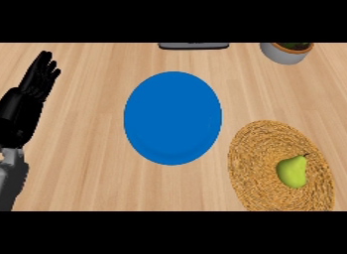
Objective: Pick the tomato from the placemat and place it in the plate
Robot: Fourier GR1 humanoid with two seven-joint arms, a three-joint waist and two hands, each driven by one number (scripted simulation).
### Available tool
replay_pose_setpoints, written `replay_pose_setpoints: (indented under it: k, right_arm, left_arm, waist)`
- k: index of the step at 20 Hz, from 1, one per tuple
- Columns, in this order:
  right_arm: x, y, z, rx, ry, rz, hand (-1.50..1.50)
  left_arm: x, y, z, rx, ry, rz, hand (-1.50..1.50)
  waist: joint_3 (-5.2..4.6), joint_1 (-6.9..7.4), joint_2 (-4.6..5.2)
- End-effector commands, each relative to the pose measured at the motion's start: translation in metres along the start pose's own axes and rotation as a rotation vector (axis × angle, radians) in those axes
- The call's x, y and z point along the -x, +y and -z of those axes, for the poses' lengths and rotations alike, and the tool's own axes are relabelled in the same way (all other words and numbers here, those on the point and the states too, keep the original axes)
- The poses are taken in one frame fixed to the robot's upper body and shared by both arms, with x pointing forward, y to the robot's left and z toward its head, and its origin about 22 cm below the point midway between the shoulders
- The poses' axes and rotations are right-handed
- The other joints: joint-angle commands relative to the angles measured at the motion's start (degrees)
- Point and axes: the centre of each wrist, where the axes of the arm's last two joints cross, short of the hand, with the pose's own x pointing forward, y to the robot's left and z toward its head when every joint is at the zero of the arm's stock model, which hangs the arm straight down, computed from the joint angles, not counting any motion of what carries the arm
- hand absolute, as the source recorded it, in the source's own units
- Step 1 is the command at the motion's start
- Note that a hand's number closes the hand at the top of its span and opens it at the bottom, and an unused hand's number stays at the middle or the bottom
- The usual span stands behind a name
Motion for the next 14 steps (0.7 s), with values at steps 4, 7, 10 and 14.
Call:
replay_pose_setpoints:
  k: [4,7,10,14]
  right_arm:
    - [-0.041,-0.051,-0.033,0.132,-0.264,0.264,1.5]
    - [-0.058,-0.061,-0.035,0.138,-0.328,0.387,1.5]
    - [-0.085,-0.072,-0.048,0.119,-0.389,0.422,1.5]
    - [-0.129,-0.063,-0.039,0.114,-0.438,0.433,1.5]
  left_arm:
    - [0.002,-0.004,-0.005,0.011,-0.008,0.028,0.0]
    - [0.006,-0.002,-0.01,0.024,-0.013,-0.015,0.0]
    - [-0.006,-0.004,-0.002,0.007,-0.014,0.004,0.0]
    - [0.005,0.001,0.011,0.033,-0.024,-0.002,0.0]
  waist:
    - [-0.02,0.97,0.06]
    - [0.01,1.31,0.2]
    - [-0.01,1.37,0.25]
    - [0.0,1.36,0.54]
